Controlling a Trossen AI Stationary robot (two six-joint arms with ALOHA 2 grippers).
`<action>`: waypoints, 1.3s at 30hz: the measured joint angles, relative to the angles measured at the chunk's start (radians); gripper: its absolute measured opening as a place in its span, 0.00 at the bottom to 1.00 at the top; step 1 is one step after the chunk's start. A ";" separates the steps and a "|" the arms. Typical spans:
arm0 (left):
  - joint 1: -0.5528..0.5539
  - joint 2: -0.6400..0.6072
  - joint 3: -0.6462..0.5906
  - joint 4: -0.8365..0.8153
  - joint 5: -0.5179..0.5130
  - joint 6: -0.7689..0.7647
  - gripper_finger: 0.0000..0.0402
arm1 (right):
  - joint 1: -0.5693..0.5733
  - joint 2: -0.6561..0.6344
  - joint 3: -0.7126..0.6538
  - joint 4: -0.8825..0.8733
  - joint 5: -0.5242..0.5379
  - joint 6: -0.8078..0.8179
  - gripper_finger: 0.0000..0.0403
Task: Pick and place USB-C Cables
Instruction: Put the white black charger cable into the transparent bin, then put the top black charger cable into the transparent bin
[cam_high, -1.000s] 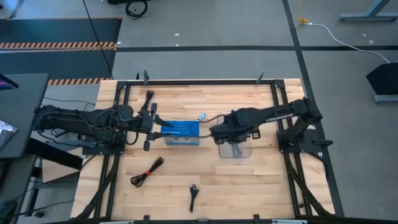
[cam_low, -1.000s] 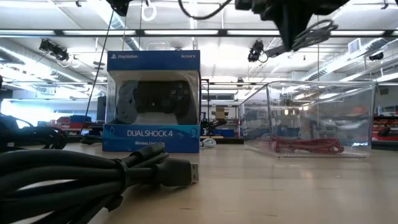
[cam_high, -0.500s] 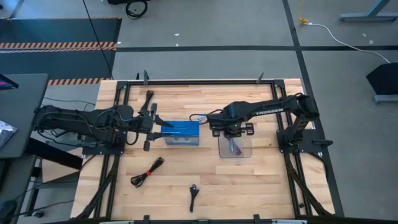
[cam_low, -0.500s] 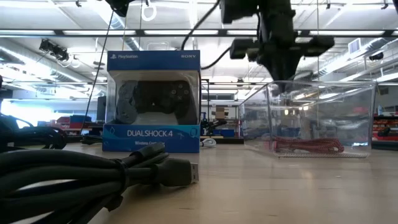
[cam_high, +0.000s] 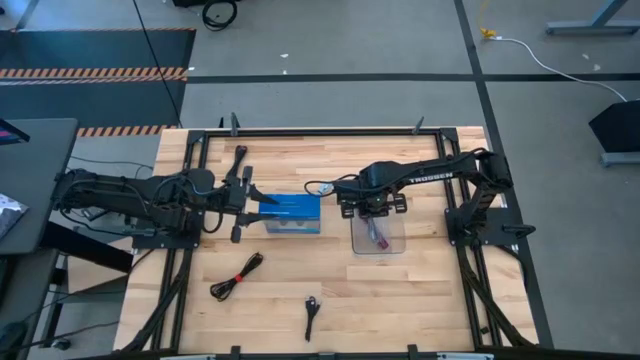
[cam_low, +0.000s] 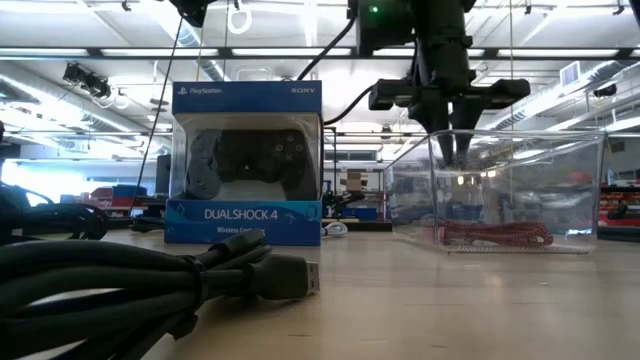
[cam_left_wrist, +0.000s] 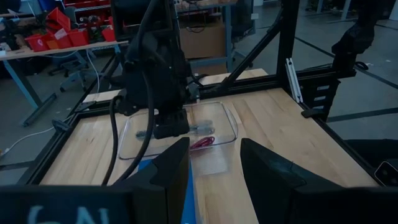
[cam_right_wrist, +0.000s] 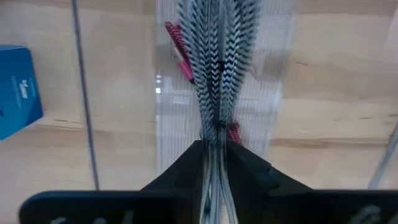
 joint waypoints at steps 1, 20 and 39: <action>0.000 0.000 0.000 0.000 0.000 0.000 0.38 | 0.000 0.000 0.000 0.006 0.003 -0.001 0.21; 0.000 0.000 0.000 -0.012 0.000 0.000 0.38 | 0.021 0.000 0.096 -0.003 0.024 -0.101 0.38; 0.000 0.000 0.000 -0.068 0.000 0.025 0.38 | 0.253 -0.002 0.227 0.411 0.132 -0.235 0.38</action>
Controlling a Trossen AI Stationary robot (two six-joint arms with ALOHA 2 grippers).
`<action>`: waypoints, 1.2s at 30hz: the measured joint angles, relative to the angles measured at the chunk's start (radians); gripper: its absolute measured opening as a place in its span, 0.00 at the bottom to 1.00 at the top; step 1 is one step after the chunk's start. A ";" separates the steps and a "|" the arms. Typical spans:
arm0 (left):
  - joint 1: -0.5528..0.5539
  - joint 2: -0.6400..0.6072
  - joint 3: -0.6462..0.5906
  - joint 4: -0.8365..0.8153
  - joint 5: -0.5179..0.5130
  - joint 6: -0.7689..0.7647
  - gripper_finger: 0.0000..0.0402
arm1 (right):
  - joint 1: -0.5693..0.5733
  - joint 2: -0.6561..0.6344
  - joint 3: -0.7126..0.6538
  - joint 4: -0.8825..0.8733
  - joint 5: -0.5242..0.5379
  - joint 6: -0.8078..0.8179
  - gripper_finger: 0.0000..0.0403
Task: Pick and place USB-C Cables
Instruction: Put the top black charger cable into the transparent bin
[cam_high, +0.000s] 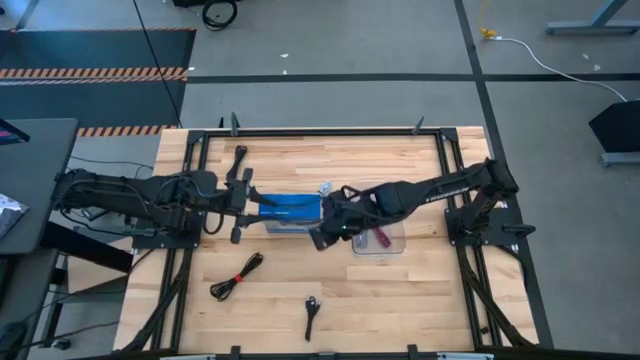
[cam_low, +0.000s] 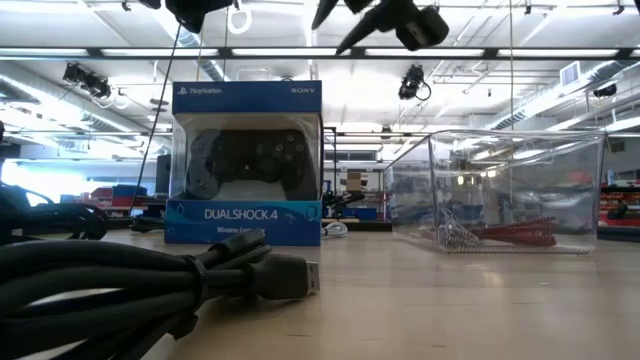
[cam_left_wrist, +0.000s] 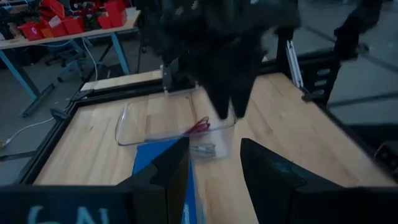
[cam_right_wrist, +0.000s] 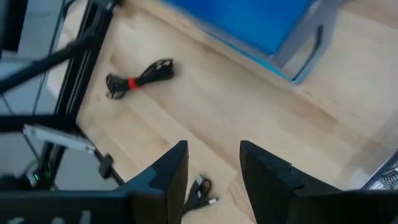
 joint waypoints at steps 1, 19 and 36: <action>0.000 0.000 0.000 -0.007 0.000 0.006 0.38 | 0.008 0.000 0.000 0.000 0.008 -0.025 0.38; 0.000 -0.096 0.023 -0.164 -0.300 -0.146 0.38 | -0.027 0.001 0.000 0.002 0.074 -0.780 0.38; 0.263 0.045 0.199 -0.674 -0.539 -0.489 0.37 | -0.133 -0.042 0.000 -0.009 0.072 -1.005 0.37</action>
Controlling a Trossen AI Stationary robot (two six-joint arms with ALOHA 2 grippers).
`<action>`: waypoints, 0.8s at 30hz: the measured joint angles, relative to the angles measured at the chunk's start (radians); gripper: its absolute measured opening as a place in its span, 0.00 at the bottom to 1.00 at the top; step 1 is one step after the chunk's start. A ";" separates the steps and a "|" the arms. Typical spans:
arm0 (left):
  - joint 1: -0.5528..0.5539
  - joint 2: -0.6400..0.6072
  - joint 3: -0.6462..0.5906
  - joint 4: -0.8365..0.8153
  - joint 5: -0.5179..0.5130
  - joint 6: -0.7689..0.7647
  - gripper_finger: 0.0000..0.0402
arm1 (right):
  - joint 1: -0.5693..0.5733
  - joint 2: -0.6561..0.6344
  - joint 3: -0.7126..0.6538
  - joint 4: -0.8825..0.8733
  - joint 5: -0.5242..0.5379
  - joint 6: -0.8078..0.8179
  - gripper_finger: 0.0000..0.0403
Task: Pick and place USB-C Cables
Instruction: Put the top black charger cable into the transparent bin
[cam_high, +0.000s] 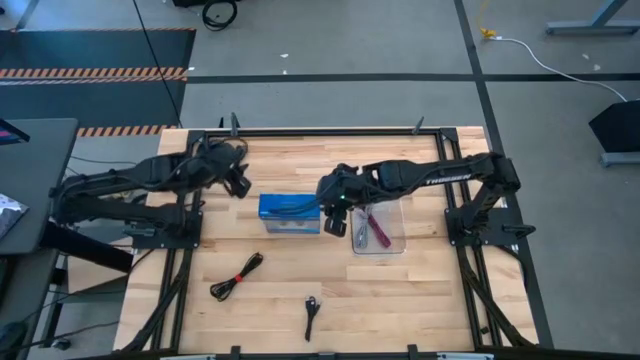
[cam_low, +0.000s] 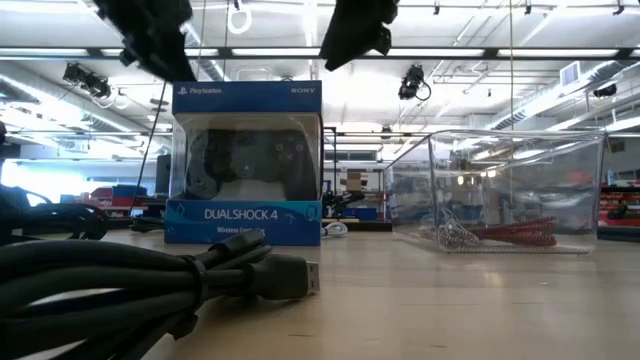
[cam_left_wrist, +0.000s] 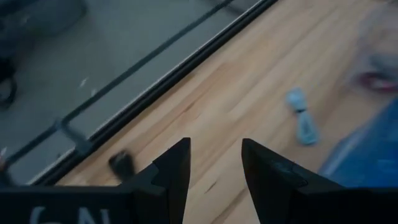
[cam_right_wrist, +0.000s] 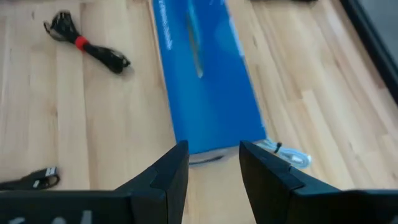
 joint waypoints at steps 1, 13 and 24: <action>0.029 0.012 0.003 -0.011 0.017 -0.002 0.37 | -0.002 -0.005 0.000 -0.001 0.000 -0.006 0.37; 0.447 0.198 0.005 -0.027 0.253 0.081 0.37 | -0.002 -0.074 0.000 0.013 0.000 -0.052 0.37; 0.618 0.385 0.004 -0.047 0.368 0.152 0.37 | 0.031 -0.078 0.000 0.107 0.003 -0.060 0.37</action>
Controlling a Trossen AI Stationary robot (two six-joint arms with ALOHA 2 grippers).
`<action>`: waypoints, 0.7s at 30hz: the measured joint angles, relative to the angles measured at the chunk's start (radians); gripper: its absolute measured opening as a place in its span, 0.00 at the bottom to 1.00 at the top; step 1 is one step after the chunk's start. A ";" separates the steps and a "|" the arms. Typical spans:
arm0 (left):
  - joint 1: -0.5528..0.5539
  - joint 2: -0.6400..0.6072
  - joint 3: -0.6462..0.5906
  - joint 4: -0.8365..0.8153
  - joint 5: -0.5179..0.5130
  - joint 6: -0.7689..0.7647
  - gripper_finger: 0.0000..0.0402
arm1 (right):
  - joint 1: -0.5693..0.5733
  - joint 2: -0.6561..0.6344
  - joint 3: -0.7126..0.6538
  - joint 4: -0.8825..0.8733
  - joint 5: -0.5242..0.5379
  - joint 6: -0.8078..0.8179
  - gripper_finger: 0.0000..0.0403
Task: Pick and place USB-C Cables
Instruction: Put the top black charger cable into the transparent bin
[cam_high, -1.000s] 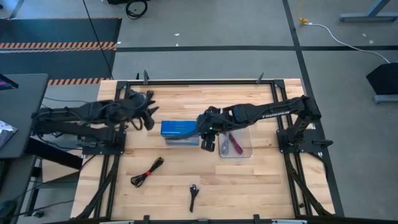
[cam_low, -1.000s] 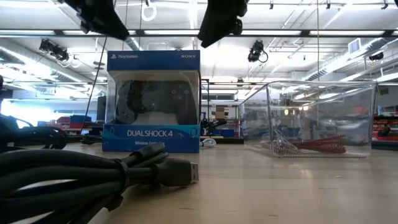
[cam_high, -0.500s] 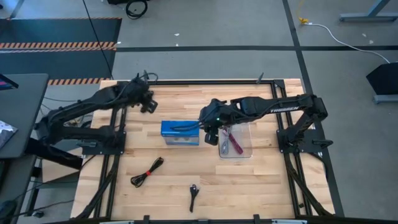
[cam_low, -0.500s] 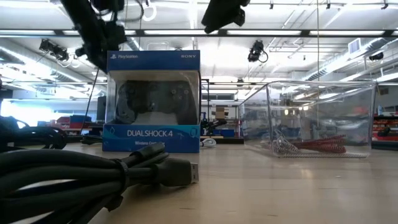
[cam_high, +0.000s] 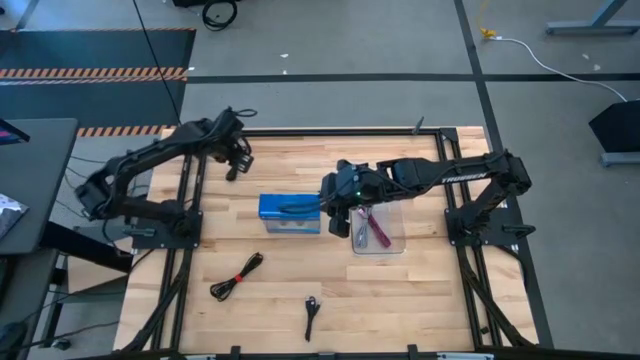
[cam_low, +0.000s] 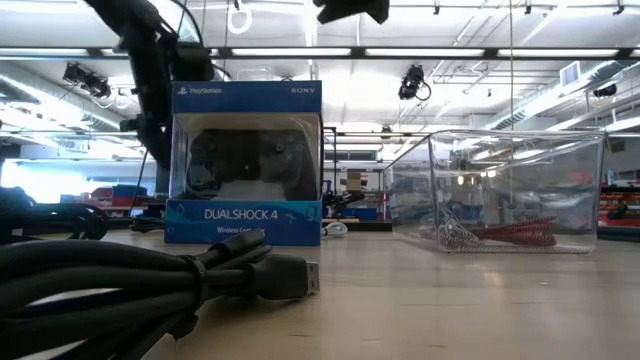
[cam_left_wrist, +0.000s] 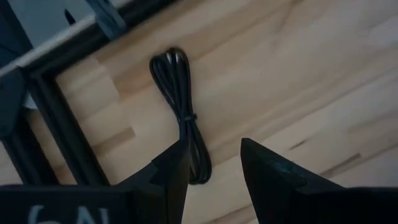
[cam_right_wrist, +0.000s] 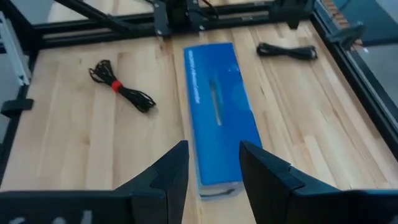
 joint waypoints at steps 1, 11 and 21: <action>0.004 0.010 0.000 -0.001 0.008 0.005 0.37 | 0.002 0.000 0.000 0.010 0.002 -0.007 0.37; 0.054 0.056 0.000 -0.001 0.111 0.028 0.37 | 0.009 0.000 0.000 0.054 0.120 -0.133 0.37; 0.055 0.143 -0.004 -0.003 0.069 0.010 0.37 | -0.021 0.000 0.000 0.116 0.129 -0.219 0.37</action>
